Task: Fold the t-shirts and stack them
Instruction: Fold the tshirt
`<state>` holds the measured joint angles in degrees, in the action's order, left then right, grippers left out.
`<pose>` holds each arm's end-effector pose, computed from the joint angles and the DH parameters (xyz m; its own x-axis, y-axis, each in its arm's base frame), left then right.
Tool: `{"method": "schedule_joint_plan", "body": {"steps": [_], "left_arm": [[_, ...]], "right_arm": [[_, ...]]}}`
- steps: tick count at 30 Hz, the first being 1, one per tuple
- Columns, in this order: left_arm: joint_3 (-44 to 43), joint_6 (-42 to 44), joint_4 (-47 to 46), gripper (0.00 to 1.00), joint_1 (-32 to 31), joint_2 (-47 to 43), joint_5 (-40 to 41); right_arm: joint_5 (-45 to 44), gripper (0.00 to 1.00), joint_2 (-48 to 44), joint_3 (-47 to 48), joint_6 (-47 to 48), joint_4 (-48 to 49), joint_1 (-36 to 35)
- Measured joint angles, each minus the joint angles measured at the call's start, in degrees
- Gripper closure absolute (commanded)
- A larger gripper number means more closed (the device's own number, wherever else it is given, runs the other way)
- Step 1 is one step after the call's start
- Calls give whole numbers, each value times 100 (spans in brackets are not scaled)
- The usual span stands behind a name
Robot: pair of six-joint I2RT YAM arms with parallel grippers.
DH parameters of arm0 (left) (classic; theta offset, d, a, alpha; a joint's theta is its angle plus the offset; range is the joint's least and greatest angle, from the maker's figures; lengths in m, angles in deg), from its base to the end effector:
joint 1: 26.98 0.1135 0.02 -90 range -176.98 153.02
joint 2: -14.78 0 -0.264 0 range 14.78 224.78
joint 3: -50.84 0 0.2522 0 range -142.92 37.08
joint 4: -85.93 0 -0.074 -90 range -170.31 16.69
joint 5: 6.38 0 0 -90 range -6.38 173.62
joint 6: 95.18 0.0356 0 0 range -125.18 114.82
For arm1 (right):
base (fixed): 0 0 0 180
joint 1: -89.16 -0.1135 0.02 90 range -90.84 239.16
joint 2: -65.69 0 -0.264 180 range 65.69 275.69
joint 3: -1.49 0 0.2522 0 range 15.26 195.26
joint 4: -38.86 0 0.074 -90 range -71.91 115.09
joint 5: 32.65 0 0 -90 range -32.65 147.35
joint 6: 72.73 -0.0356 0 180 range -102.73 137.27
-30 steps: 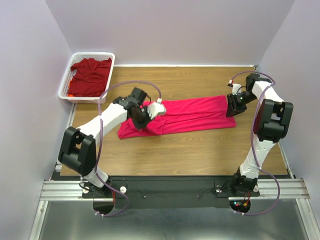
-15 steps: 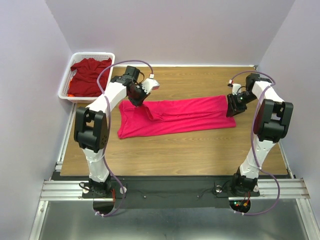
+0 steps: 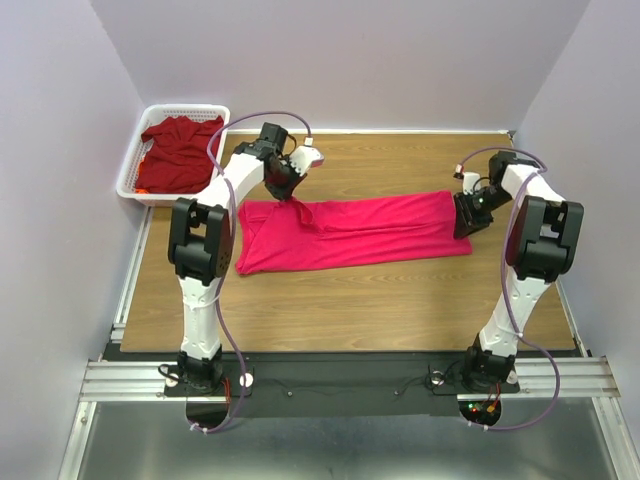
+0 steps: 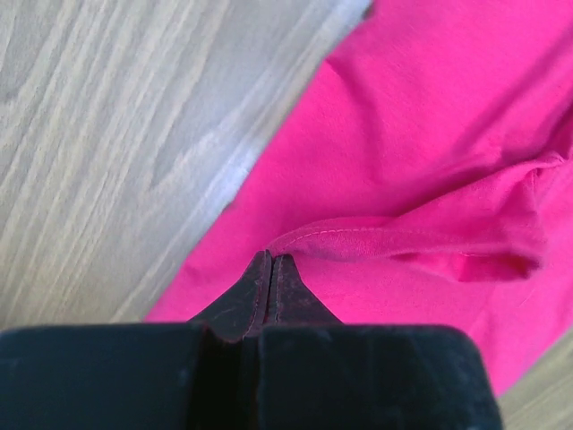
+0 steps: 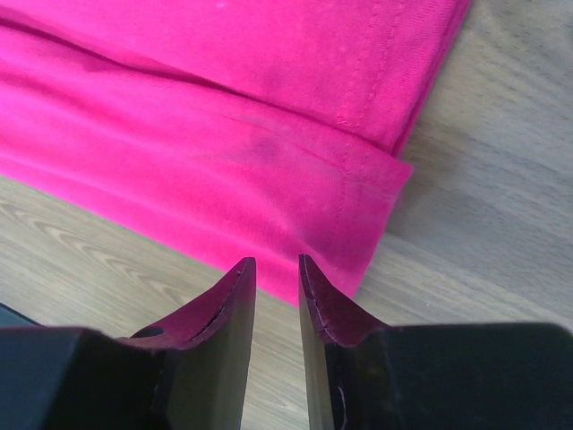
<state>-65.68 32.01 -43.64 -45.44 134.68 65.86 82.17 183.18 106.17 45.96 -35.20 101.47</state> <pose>0.4396 -0.1582 0.2404 -0.3243 0.7151 -0.6192 0.8391 0.5197 0.1608 0.3877 -0.0693 0.1856 -0.9379 -0.2413 -0.2491 -0.3182 0.8844 0.3415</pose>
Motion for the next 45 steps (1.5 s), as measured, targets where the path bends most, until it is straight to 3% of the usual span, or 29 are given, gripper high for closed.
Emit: {"method": "schedule_joint_plan", "body": {"steps": [2, 3, 9, 11, 12, 13, 21, 27, 36, 45], "left_arm": [[-68, -31, -9, 99, 22, 105, 22], [-76, -52, -7, 90, 28, 129, 39], [-74, -160, 2, 60, 101, 199, 92], [-22, -214, -44, 59, 155, 184, 87], [39, -238, -61, 51, 190, 155, 85], [146, -258, -83, 50, 236, 103, 85], [1491, -476, -118, 54, 741, -1154, 7], [2374, -769, -317, 60, 752, -2149, -437], [3753, -1274, -780, 63, 721, -2256, -527], [4341, -1397, -1106, 65, 763, -2201, -35]], "right_arm": [[-66, 70, 37, -2, -2, 46, -2], [-109, 70, 57, -7, 0, 72, -2], [-332, 70, 116, -131, -2, 166, -2], [-391, 70, 118, -157, -4, 188, -2], [-420, 70, 118, -175, -2, 201, -2], [-452, 70, 118, -181, -7, 208, -2], [-468, 71, 72, -184, -48, 227, -2], [-140, 74, -46, 28, -173, 247, -155], [-205, 76, 7, -223, -262, 498, -490], [-809, 76, -675, -1443, -35, 894, -455]]}}
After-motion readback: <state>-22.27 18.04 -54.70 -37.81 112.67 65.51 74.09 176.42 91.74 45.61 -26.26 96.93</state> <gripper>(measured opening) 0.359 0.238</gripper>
